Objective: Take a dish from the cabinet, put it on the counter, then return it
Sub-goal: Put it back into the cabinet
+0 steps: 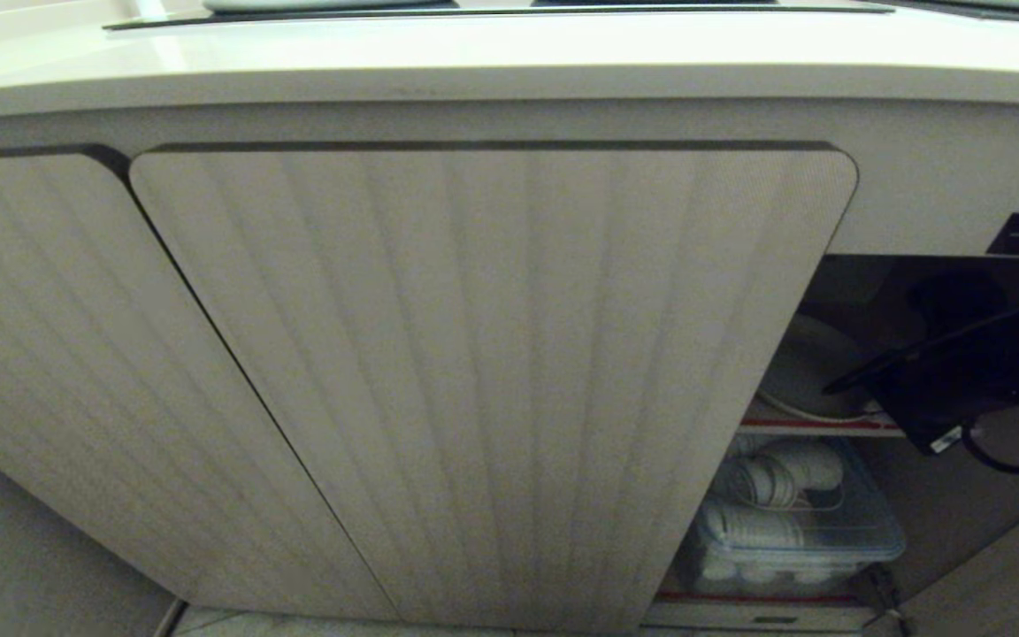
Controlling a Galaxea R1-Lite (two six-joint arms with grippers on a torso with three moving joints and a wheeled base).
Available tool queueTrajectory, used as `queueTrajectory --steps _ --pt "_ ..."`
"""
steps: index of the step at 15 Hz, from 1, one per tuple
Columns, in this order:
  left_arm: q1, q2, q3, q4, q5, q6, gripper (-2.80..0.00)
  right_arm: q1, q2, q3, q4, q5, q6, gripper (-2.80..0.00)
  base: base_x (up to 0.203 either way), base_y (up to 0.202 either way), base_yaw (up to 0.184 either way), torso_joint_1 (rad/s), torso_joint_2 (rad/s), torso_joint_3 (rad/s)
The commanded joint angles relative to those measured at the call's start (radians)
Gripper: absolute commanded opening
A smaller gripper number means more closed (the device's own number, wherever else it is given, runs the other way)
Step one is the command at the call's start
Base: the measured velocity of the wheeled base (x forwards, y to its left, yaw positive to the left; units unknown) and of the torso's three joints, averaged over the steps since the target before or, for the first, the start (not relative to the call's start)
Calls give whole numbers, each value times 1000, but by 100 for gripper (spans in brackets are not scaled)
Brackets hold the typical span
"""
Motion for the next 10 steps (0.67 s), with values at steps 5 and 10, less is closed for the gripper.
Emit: queueTrajectory --steps 5,10 --pt "0 0 0 0 0 0 -280 16 2 -29 2 -13 2 -280 0 0 0 0 0 0" --pt "0 0 0 0 0 0 -280 20 5 -27 2 -20 3 -280 0 0 0 0 0 0"
